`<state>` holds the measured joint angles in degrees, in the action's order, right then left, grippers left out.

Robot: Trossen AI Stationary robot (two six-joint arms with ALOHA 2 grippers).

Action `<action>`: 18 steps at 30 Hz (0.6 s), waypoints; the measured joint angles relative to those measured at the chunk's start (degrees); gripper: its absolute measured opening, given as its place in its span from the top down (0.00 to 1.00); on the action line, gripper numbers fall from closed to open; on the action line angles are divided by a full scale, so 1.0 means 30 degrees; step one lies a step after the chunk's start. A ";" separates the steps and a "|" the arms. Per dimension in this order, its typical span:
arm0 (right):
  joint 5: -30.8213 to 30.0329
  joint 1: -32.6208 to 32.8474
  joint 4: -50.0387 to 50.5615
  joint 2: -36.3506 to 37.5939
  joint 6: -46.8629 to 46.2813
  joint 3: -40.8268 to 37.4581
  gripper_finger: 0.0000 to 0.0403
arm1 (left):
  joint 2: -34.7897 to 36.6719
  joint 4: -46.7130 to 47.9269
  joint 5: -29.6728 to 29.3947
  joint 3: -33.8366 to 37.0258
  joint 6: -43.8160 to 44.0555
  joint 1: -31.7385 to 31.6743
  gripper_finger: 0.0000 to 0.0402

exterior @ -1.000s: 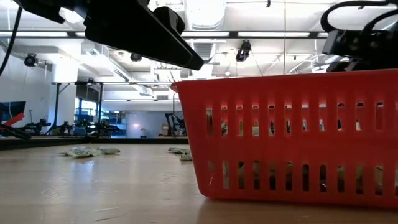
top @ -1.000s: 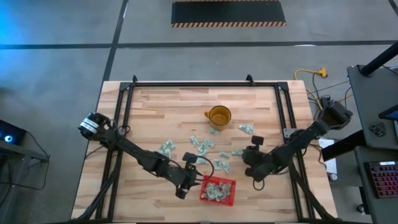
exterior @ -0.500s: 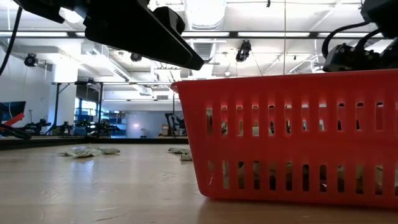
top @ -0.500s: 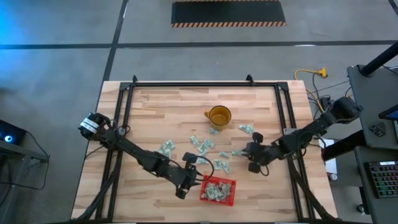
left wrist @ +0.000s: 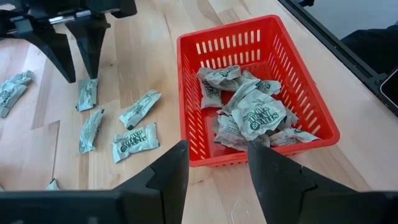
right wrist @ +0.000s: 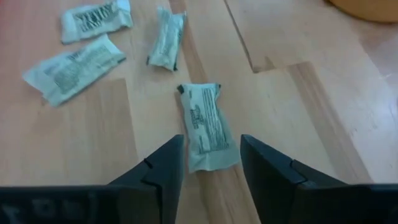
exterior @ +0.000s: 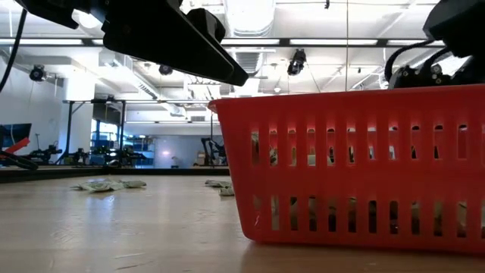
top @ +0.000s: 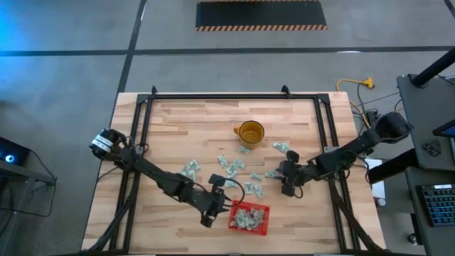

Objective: Pick and place Stevia / Truvia into bins
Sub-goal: Put the stevia packet into the bin

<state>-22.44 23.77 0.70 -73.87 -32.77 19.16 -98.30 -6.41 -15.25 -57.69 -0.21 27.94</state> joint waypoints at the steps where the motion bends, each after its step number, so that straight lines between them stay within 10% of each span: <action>1: 0.0000 0.0000 -0.0009 -0.0262 0.0003 0.0043 0.62 | 0.0000 -0.0002 0.0007 0.0000 0.0000 0.0000 0.63; 10: -0.0131 0.0022 -0.0083 -0.2206 0.0585 0.0721 0.64 | 0.0000 0.0036 0.0024 0.0000 0.0000 0.0000 0.63; 18: 0.0204 0.0036 0.0220 -0.1951 0.1634 0.0960 0.86 | -0.0007 0.0378 0.0022 0.0015 0.0191 0.0000 0.63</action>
<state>-21.82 23.88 1.36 -79.72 -27.87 22.04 -98.32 -5.28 -15.18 -57.65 0.37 27.94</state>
